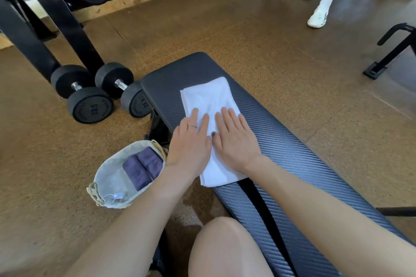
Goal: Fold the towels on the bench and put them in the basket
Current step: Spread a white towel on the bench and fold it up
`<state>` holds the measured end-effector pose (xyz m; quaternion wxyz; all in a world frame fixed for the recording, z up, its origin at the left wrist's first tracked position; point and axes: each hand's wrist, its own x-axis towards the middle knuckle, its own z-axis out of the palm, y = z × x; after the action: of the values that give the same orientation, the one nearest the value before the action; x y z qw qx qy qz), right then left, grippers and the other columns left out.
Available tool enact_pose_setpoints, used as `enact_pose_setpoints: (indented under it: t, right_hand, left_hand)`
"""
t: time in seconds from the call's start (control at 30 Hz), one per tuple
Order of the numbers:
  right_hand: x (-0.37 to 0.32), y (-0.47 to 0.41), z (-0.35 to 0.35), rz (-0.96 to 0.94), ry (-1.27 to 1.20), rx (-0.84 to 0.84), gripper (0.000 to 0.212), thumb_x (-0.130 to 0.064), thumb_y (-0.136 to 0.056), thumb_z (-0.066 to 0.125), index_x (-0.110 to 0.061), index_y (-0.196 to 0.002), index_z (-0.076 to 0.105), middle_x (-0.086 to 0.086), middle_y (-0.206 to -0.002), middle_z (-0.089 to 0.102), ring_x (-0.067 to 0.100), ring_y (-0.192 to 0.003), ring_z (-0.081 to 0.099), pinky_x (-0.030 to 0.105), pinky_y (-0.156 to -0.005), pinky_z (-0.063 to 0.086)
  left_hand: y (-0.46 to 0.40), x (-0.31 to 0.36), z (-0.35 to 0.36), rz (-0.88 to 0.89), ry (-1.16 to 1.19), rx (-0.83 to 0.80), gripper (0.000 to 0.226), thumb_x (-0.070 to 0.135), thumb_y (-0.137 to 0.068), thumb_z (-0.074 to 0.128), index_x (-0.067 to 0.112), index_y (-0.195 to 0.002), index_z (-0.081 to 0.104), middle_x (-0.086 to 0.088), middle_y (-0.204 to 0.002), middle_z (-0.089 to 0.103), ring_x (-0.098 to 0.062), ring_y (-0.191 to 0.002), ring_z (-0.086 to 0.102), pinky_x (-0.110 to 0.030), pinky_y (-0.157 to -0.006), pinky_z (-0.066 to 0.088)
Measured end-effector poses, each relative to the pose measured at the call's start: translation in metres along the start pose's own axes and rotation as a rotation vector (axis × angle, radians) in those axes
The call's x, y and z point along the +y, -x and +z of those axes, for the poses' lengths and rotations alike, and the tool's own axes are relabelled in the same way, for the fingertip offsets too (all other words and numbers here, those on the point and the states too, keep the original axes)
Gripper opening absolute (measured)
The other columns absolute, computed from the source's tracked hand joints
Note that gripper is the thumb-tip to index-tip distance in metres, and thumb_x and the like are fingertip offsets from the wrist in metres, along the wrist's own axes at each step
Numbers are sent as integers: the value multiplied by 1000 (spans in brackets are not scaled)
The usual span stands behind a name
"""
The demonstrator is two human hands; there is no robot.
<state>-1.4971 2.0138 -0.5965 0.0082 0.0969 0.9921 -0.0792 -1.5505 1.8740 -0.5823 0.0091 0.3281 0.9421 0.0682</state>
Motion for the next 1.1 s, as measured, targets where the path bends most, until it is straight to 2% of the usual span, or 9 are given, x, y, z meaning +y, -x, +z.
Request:
enact_pose_setpoints:
  t: [0.1,0.27,0.47,0.57,0.77,0.83,0.9,1.0,1.1]
  right_hand:
    - [5,-20,-3,27,-21,81,74,-42,-96,3,-7,-160,19,11,-167,15,23,-156,8,42,-127,5]
    - [15,-49,-5,55,-2,-2,66,-43,-105,14,-7,-160,8,11,-169,2,25,-156,-3,43,-126,1]
    - [18,-78,-9,61,13,-20,70,-47,-104,13,-6,-160,7,10,-169,0,23,-156,-4,43,-126,-1]
    - [11,-86,-9,24,54,42,72,-47,-102,10,-2,-158,14,13,-167,12,27,-155,4,45,-126,2]
    - [-3,-102,-5,-13,24,25,66,-42,-105,11,-5,-160,10,11,-168,8,24,-156,0,43,-126,-1]
    - [-12,-101,-6,-114,-35,36,64,-38,-104,12,-7,-160,14,7,-169,10,20,-156,2,40,-126,0]
    - [-18,-99,-2,-236,-86,-36,60,-35,-106,13,-11,-161,15,3,-169,10,18,-156,2,39,-126,1]
    - [-16,-106,4,-256,-58,-90,56,-34,-109,15,-15,-162,9,-1,-170,3,16,-156,-2,39,-126,0]
    - [-16,-113,0,-263,-33,-78,57,-36,-109,14,-14,-162,9,1,-170,4,16,-156,-2,38,-126,0]
  left_hand:
    - [-3,-7,12,27,-96,-109,67,43,-106,21,12,-162,0,-8,-170,-6,-26,-156,0,-44,-126,4]
    - [-10,-18,14,-28,-78,-157,85,59,-94,11,10,-161,-6,-5,-169,-14,-20,-156,-11,-44,-125,-6]
    - [-18,-27,10,-94,-4,-155,101,72,-90,29,11,-161,-7,-4,-169,-14,-19,-155,-12,-41,-125,-11]
    - [-21,-37,9,-122,21,-167,112,81,-84,32,11,-161,-11,-2,-169,-16,-16,-154,-16,-41,-124,-12]
    - [-25,-40,9,-118,92,-81,121,82,-79,45,10,-161,-8,-3,-169,-12,-18,-156,-8,-40,-126,-3]
    - [-27,-41,9,-66,59,-42,119,82,-79,41,12,-161,-8,-2,-169,-15,-18,-156,-8,-41,-126,-3]
    - [-27,-42,11,-43,29,-64,117,85,-76,28,11,-160,-9,-1,-169,-16,-18,-156,-10,-41,-126,-4]
    - [-27,-44,15,-74,44,-118,120,86,-70,13,11,-160,-12,0,-169,-15,-15,-155,-14,-41,-126,-6]
    - [-28,-46,15,-85,93,-127,120,87,-71,19,14,-160,-12,2,-169,-15,-13,-154,-15,-39,-126,-6]
